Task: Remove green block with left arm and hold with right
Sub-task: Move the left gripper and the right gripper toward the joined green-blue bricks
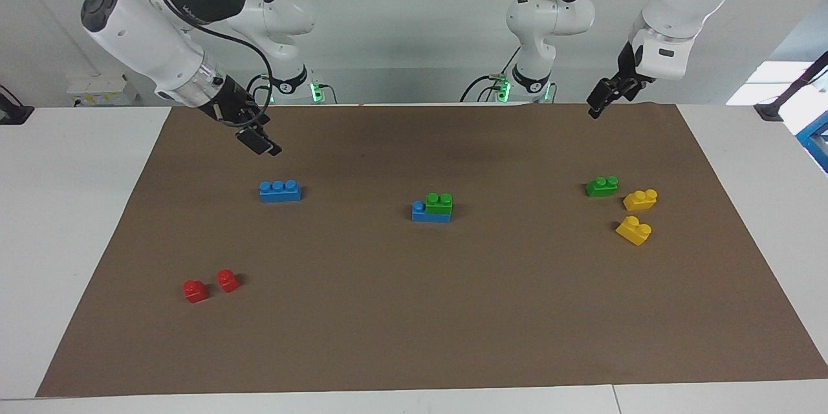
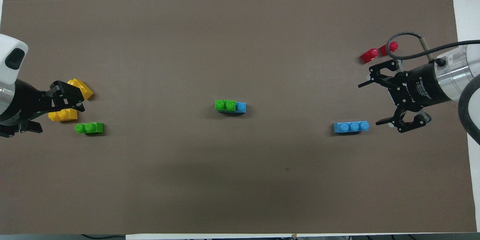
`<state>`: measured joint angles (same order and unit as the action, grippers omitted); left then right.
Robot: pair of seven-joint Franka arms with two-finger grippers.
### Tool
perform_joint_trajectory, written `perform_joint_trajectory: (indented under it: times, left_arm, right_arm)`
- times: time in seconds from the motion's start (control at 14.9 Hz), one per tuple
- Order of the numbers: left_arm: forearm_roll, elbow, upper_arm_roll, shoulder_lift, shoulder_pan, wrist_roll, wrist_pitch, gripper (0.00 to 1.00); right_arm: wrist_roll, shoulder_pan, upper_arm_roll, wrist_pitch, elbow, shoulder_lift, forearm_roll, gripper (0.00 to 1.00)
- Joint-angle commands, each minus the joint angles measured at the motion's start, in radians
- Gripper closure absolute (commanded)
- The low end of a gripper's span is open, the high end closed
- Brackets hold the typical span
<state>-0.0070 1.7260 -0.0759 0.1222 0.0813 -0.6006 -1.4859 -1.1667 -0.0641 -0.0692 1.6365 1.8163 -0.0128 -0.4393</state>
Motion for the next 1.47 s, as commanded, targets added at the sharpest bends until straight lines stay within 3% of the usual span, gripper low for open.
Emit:
perform_joint_trajectory:
  times: [0.0,0.4,0.6,0.8,1.14,1.41]
  left_arm:
    - [-0.027,0.095,0.013,0.062,0.034,-0.164,-0.066,0.0]
    - [-0.027,0.128,0.013,0.073,0.136,-0.589,-0.145,0.0]
    - [-0.027,0.2,0.013,0.103,0.19,-0.818,-0.252,0.0]
    - [-0.053,0.219,0.01,0.1,0.245,-0.986,-0.274,0.0]
    - [-0.074,0.283,0.01,0.067,0.308,-1.195,-0.379,0.0]
    - [-0.08,0.285,0.012,-0.047,0.376,-1.341,-0.49,0.0]
  right_arm:
    - [-0.114,0.024,-0.001,0.052,0.006,0.04,-0.084,0.01]
    - [-0.209,0.093,-0.001,0.146,0.032,0.105,-0.223,0.01]
    - [-0.278,0.154,0.0,0.255,0.076,0.108,-0.289,0.01]
    - [-0.284,0.202,-0.001,0.327,0.127,0.105,-0.295,0.01]
    - [-0.281,0.279,-0.001,0.479,0.205,0.119,-0.323,0.01]
    - [-0.278,0.323,-0.001,0.574,0.239,0.146,-0.371,0.01]
